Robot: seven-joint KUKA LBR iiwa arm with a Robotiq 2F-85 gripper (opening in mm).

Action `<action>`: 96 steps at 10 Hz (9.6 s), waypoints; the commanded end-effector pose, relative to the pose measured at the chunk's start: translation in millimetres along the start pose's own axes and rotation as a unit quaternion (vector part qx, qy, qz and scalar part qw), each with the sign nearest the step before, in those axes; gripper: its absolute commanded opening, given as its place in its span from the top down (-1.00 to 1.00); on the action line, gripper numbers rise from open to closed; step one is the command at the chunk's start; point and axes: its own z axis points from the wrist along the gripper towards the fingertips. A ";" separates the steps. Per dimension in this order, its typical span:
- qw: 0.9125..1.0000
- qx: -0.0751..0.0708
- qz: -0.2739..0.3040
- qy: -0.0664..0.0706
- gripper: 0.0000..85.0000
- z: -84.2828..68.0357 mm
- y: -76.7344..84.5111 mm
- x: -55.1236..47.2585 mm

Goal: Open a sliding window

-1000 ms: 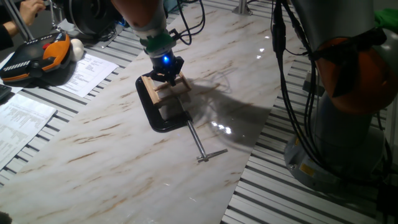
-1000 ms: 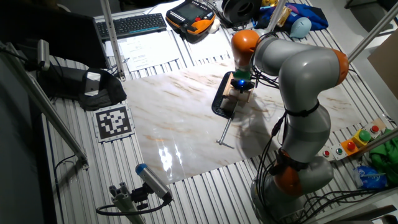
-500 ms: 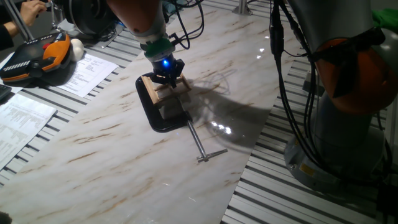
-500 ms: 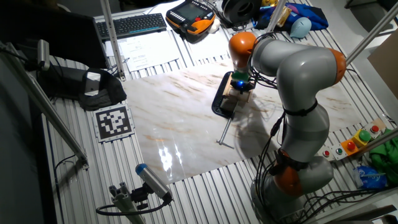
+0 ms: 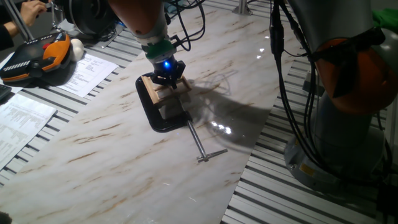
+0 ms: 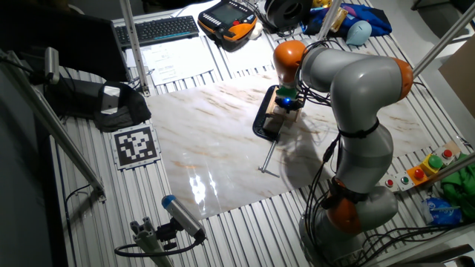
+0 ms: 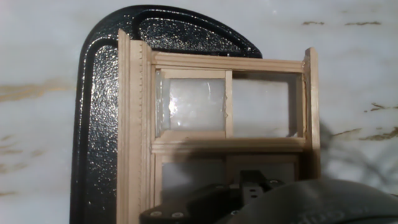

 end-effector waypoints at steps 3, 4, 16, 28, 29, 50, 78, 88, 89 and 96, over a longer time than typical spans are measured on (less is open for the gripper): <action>1.000 -0.001 0.000 0.000 1.00 -0.6 1.8 0.9; 1.000 0.000 0.001 -0.001 1.00 -0.6 2.4 1.3; 1.000 0.003 0.000 -0.001 1.00 -0.9 6.3 0.4; 1.000 0.007 0.001 -0.002 1.00 0.4 8.0 0.0; 1.000 0.007 0.001 -0.002 1.00 0.5 8.1 -0.2; 1.000 0.012 -0.002 0.000 1.00 -2.4 13.6 -0.8; 1.000 0.010 -0.003 0.007 1.00 -3.0 23.8 0.8; 1.000 0.011 -0.003 0.009 1.00 -7.1 27.9 0.5; 1.000 0.020 -0.007 0.009 1.00 -12.6 21.4 -3.2; 1.000 0.017 -0.018 0.014 1.00 -8.3 -24.6 -1.0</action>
